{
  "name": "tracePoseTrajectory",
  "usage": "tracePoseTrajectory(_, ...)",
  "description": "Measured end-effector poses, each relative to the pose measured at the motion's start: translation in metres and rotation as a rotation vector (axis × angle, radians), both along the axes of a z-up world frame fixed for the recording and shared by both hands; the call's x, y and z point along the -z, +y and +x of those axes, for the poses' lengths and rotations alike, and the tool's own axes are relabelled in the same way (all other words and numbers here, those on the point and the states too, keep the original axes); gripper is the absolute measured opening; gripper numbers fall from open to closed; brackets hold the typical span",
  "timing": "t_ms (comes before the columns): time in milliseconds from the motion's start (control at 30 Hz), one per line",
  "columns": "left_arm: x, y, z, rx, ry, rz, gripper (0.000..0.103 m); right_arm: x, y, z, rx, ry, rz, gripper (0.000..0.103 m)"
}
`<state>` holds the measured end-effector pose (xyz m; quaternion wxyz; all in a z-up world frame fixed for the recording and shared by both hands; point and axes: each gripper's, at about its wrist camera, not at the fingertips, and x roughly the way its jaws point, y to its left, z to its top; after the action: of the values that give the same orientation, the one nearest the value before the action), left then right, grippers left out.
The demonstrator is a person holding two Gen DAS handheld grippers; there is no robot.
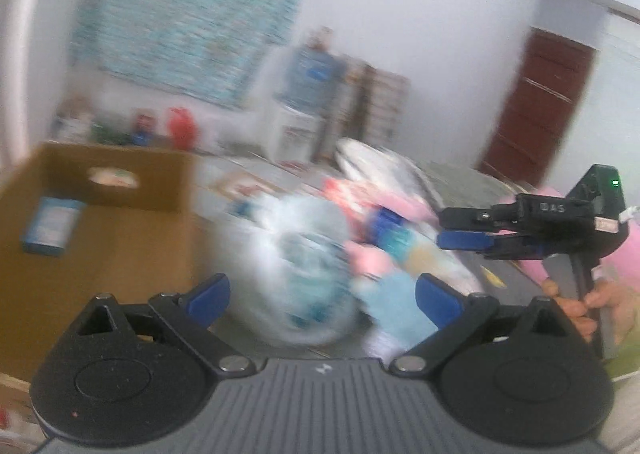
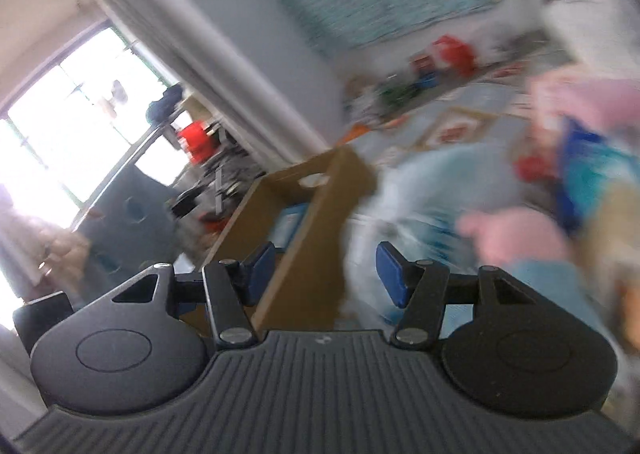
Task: Organize soft objects
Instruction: 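Move the right tool back toward the light-blue towel, then grasp the light-blue towel with the right tool and lift it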
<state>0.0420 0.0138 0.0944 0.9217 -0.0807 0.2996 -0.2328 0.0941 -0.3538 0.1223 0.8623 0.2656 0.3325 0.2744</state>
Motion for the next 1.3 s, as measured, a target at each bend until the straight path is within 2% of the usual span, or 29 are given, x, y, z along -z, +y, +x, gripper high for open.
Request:
tracePoseTrajectory(100,0.016,-0.039,0.000,0.095,0.026,0.013,0.100,0.021,-0.030,-0.028,0.053,-0.001,-0.001,0.056)
tracePoseTrajectory(233,0.048,-0.086,0.002,0.187,0.065,0.044,0.099,0.053,-0.046,-0.041,0.097,0.013,-0.014,0.056)
tracePoseTrajectory(333,0.070,-0.112,0.010,0.203,0.085,0.074,0.091,0.080,-0.041,-0.035,0.106,0.038,-0.039,0.056)
tracePoseTrajectory(533,0.097,-0.134,0.032,0.230,0.145,0.066,0.075,0.096,-0.028,-0.013,0.104,0.040,-0.167,0.056)
tracePoseTrajectory(667,0.104,-0.141,0.042,0.237,0.169,0.055,0.072,0.109,-0.024,0.001,0.114,0.062,-0.250,0.056)
tracePoseTrajectory(800,0.109,-0.146,0.049,0.262,0.176,0.061,0.065,0.127,-0.025,0.011,0.099,0.110,-0.234,0.056)
tracePoseTrajectory(900,0.112,-0.151,0.054,0.272,0.173,0.067,0.063,0.135,-0.024,0.016,0.095,0.127,-0.223,0.056)
tracePoseTrajectory(1033,0.113,-0.154,0.059,0.279,0.169,0.065,0.063,0.142,-0.025,0.021,0.069,0.143,-0.143,0.057)
tracePoseTrajectory(1133,0.114,-0.155,0.061,0.283,0.165,0.060,0.063,0.145,-0.025,0.022,0.043,0.141,-0.081,0.051)
tracePoseTrajectory(1200,0.114,-0.156,0.062,0.287,0.160,0.057,0.063,0.143,-0.023,0.019,0.038,0.121,-0.090,0.039)
tracePoseTrajectory(1300,0.115,-0.156,0.063,0.295,0.156,0.052,0.064,0.143,-0.020,0.018,0.035,0.100,-0.090,0.027)
